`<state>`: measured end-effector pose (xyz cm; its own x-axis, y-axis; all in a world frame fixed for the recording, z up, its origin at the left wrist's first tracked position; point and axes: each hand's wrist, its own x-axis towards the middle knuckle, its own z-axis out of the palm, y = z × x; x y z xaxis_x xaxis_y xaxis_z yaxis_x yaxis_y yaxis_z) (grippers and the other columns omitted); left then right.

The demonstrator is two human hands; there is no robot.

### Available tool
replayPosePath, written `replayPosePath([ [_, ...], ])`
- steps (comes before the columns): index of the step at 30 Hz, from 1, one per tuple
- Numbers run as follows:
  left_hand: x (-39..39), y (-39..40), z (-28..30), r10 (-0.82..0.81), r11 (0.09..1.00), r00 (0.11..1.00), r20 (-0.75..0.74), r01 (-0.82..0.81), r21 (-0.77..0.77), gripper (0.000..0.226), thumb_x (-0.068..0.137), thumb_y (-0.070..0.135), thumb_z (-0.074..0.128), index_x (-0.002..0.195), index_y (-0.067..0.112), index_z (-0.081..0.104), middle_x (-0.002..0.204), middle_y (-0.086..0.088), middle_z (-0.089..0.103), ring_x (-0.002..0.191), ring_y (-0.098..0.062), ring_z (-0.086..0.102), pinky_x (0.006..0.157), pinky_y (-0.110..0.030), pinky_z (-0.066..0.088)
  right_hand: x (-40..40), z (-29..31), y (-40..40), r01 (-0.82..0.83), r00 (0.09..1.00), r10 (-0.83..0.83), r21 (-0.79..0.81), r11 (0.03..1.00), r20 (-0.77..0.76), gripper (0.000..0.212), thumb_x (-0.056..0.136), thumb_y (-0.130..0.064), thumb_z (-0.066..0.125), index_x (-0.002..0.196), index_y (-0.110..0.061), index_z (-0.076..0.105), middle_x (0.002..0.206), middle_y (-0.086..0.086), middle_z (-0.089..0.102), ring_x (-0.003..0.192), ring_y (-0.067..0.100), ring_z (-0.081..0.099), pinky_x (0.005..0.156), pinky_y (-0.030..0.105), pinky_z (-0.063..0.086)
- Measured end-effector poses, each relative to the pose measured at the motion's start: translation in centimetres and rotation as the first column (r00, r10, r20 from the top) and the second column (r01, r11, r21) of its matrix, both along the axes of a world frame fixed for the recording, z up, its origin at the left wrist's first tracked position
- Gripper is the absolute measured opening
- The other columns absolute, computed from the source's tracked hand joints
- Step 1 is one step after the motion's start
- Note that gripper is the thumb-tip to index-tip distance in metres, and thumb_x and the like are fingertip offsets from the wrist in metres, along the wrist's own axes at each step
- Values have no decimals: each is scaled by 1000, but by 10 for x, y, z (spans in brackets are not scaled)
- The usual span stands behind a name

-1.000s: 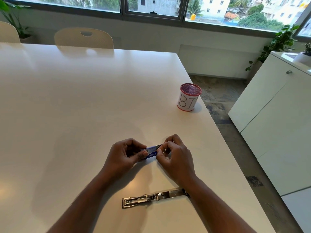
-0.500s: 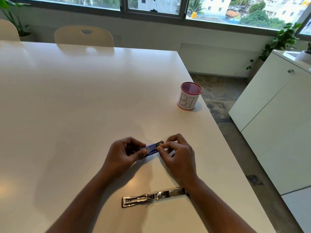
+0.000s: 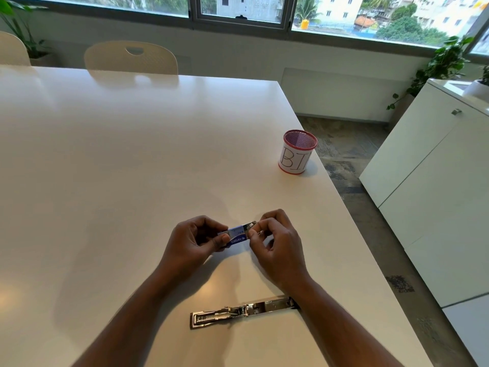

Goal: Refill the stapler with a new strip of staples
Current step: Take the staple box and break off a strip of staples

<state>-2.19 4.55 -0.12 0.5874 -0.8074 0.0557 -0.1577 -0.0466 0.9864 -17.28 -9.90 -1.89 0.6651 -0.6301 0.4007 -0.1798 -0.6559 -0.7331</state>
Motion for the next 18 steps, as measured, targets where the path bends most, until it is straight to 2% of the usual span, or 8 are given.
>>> replayPosePath([
  [3, 1, 0, 2, 0, 1000, 998, -67, -1, -27, 19, 81, 11, 78, 99, 7, 73, 91, -10, 80, 83, -24, 80, 73, -28, 64, -2, 3, 0, -24, 995, 20, 42, 999, 101, 16, 94, -34, 59, 90, -19, 63, 101, -14, 56, 84, 10, 64, 60, 15, 53],
  [6, 1, 2, 3, -4, 999, 993, -115, -1, -49, 27, 77, 19, 77, 100, 6, 72, 92, -11, 80, 83, -26, 79, 72, -28, 64, -4, 6, -1, -27, 983, 7, 107, 994, 181, 12, 94, -27, 61, 92, -16, 65, 98, -10, 65, 85, 13, 66, 67, 22, 57],
  [10, 3, 2, 2, -2, 998, 988, -157, -8, -62, 27, 78, 19, 77, 101, 6, 72, 93, -10, 80, 84, -27, 80, 72, -27, 64, -6, 5, -1, -42, 976, -6, 214, 976, 220, 2, 96, -15, 65, 95, -17, 67, 96, -10, 70, 83, 18, 71, 71, 31, 61],
  [13, 3, 2, 2, -6, 998, 985, -174, -6, -68, 28, 79, 19, 77, 103, 6, 72, 96, -9, 80, 86, -27, 79, 73, -26, 63, -6, 6, 0, -41, 968, -32, 283, 958, 248, 15, 99, -5, 66, 96, -19, 66, 99, -8, 72, 82, 19, 74, 75, 31, 63],
  [18, 4, 3, 3, -4, 997, 979, -203, -13, -81, 30, 79, 20, 76, 105, 5, 70, 98, -9, 81, 89, -27, 80, 73, -25, 63, -4, 9, 6, -98, 944, -37, 384, 918, 328, 16, 97, -2, 67, 99, -17, 67, 104, -4, 78, 89, 21, 78, 81, 31, 65],
])
